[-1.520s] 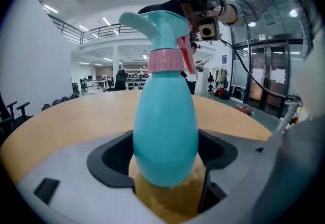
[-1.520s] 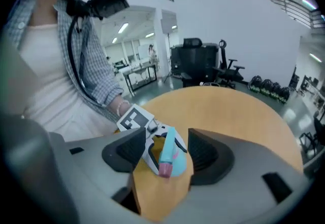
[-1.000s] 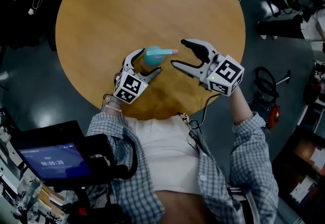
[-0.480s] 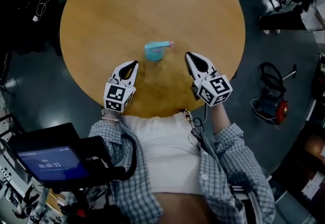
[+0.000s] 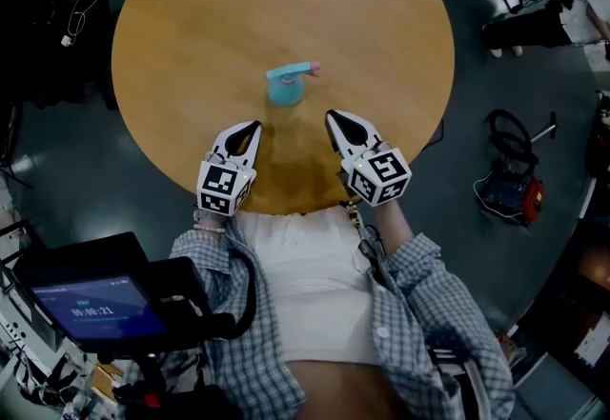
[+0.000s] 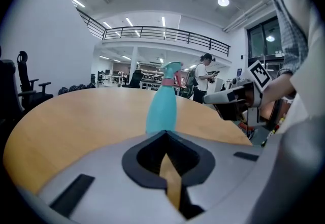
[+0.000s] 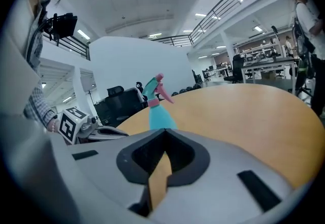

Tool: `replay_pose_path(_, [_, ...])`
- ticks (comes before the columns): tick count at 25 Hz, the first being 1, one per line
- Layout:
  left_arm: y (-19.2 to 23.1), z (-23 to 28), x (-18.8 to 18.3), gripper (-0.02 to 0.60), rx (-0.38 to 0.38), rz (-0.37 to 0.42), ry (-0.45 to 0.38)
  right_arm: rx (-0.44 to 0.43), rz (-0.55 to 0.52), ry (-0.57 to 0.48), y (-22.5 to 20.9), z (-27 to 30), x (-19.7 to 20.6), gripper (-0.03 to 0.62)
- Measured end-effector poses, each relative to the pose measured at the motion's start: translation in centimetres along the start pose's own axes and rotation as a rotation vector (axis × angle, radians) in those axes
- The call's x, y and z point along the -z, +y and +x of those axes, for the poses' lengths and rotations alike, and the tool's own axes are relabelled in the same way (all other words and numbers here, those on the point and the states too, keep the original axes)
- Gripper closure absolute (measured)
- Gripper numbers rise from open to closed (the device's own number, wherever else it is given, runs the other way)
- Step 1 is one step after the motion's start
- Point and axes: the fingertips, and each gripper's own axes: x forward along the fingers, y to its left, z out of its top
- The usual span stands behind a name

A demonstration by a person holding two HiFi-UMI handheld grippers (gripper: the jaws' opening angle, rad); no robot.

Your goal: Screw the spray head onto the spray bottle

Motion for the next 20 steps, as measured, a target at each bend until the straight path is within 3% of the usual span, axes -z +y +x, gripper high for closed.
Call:
replay_pose_path(5, [-0.2,-0.4,0.0,0.575,-0.007,-0.005,-0.007,0.026,0.075,-0.013,-0.8,-1.2,0.6,0.600])
replay_pose_path(20, [0.3,-0.3,0.0,0.575,-0.015,-0.005,-0.013,-0.030,-0.015,0.055,0.5,0.2,1.0,0.600])
